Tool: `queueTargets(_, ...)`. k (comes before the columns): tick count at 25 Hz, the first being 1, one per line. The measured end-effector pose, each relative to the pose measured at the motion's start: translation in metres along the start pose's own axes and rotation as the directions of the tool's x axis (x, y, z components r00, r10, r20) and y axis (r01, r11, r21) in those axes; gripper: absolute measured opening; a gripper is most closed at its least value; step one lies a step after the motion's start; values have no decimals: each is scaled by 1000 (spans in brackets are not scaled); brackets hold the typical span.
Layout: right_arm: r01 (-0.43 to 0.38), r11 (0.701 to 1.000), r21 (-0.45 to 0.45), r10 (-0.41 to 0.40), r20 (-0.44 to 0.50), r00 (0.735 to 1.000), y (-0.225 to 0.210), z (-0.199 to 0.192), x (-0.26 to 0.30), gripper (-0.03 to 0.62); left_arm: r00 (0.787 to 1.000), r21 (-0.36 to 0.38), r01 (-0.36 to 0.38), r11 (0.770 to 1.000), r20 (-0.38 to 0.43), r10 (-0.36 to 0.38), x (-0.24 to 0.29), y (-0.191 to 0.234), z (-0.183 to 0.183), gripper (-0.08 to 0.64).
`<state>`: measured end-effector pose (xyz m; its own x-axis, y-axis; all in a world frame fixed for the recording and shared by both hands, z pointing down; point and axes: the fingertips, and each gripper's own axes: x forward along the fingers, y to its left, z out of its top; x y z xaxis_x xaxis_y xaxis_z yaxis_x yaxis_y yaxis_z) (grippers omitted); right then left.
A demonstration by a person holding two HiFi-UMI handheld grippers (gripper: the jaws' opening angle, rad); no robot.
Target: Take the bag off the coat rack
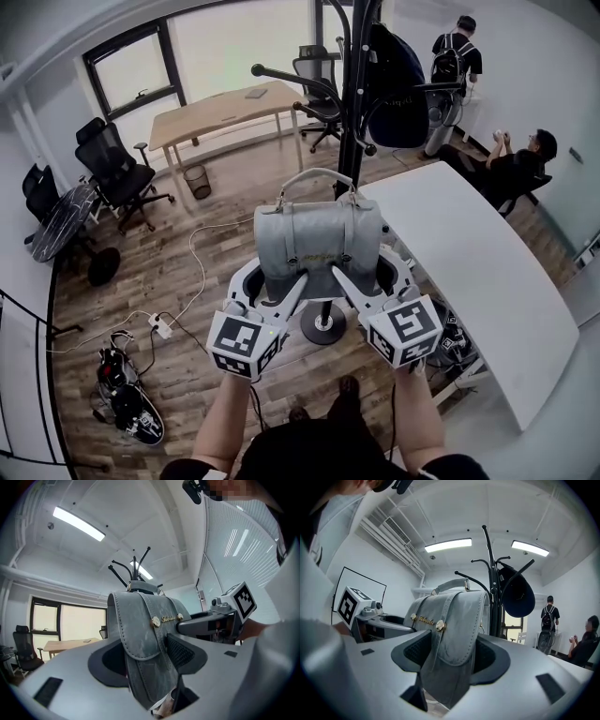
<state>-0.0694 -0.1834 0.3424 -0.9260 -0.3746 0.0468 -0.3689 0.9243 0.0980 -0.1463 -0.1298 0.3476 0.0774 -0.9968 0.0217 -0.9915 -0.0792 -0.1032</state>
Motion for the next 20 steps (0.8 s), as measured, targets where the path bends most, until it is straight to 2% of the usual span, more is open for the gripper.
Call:
queueTargets(3, -20, 1000, 0, 20, -1, 1000, -10, 1, 8, 261, 1000, -3, -17, 1000, -6, 17, 11, 4, 1, 261)
queueTargets(9, -32, 999, -19, 32, -5, 999, 24, 8, 10, 261, 1000, -12, -29, 1000, 6, 29, -22, 15, 2, 261)
queueTargets(20, -47, 999, -12, 47, -6, 999, 24, 6, 16, 261, 999, -7, -52, 999, -10, 52, -24, 22, -2, 261)
